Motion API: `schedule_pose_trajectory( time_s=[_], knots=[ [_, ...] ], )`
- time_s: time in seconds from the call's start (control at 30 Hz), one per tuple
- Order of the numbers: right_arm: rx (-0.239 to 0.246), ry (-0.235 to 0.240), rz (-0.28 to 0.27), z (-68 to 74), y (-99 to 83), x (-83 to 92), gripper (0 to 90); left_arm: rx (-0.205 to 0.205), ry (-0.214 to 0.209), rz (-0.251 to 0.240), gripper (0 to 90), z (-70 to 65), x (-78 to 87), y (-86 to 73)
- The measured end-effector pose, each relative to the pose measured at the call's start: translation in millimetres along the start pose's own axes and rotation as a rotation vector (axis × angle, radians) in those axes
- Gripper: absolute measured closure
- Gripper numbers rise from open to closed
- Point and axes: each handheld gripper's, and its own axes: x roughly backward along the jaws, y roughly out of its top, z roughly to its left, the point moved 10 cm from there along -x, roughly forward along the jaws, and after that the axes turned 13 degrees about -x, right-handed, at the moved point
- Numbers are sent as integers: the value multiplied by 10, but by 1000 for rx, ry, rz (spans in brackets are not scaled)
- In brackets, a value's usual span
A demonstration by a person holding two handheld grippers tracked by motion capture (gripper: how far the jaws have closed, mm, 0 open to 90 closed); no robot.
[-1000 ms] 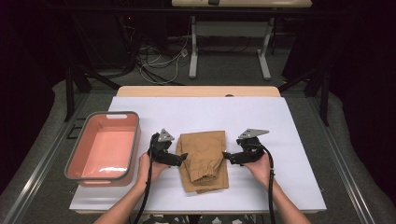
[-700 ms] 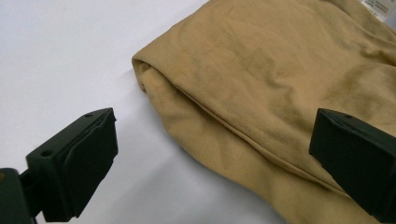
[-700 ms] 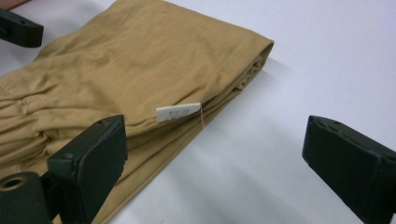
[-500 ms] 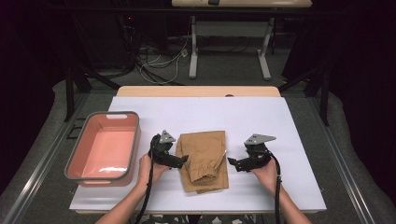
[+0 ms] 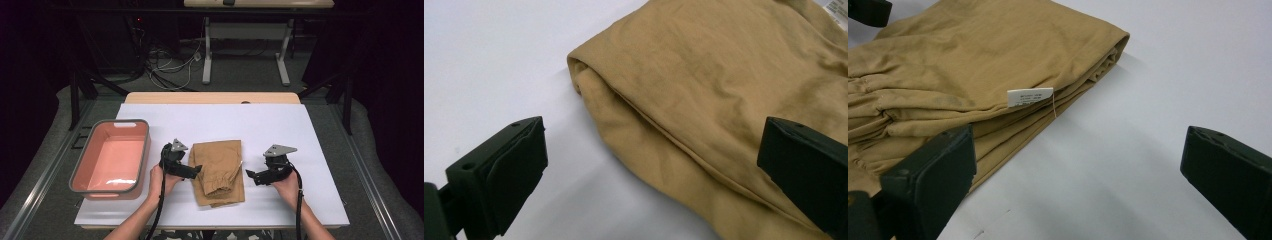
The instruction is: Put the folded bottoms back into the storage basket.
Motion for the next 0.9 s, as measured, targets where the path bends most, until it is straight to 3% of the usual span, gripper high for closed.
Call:
schedule_pose_trajectory(
  time_s=[0.27, 0.67, 0.9],
  knots=[
    [7, 0, 0, -5, -2, 0, 14, 57, -6, 21, 0, -5, -130, 40],
    [21, 0, 13, 32, -18, -22, 17, 45, -16, 118, 0, -65, -273, -63],
    [18, 3, 17, 25, -20, -19, 18, 34, -14, 134, 4, -112, -286, -75]
  ],
)
